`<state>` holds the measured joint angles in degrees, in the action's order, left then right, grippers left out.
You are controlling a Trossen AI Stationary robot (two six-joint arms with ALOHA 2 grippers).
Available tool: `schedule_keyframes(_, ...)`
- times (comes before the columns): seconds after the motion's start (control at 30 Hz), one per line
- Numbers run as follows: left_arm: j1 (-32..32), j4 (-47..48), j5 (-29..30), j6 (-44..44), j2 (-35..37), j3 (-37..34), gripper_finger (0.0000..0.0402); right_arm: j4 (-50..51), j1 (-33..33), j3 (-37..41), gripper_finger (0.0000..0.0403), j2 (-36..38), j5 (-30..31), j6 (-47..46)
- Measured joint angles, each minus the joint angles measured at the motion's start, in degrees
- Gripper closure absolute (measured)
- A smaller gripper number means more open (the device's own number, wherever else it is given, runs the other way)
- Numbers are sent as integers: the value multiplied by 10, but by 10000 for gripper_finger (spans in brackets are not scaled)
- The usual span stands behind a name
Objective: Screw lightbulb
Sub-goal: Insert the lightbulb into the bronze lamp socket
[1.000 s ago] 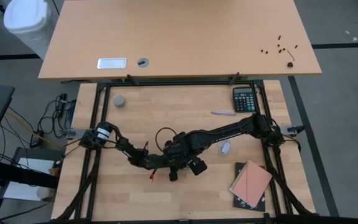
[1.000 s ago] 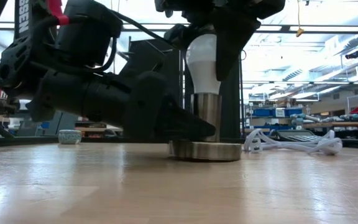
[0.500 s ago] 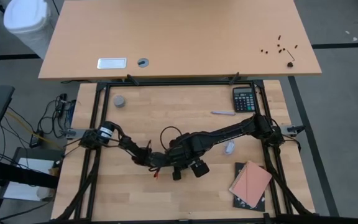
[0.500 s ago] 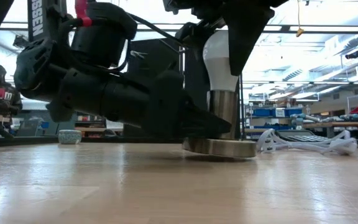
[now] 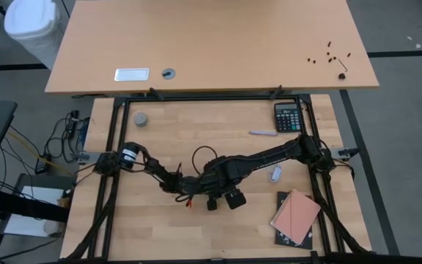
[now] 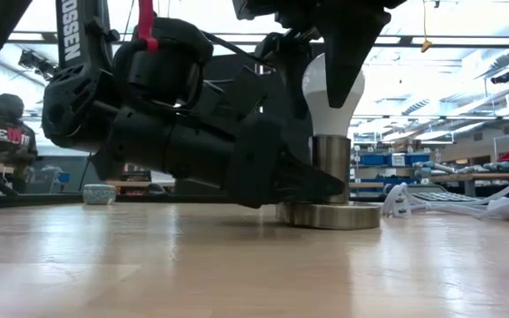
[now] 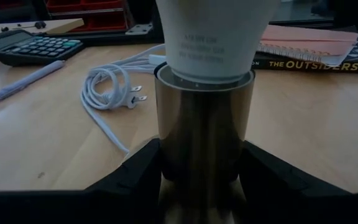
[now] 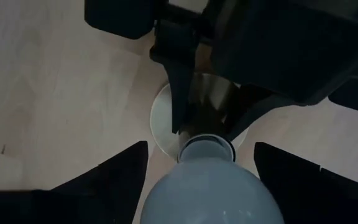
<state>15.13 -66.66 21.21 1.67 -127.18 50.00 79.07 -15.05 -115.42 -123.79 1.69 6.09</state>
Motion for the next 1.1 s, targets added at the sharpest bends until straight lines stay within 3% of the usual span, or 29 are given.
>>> schedule_keyframes(0.97,-5,7,-18,1,0,2,208,-18,-18,0,94,80,16,-90)
schedule_keyframes(1.1,-5,12,-16,2,0,2,208,24,-19,0,94,99,34,-100)
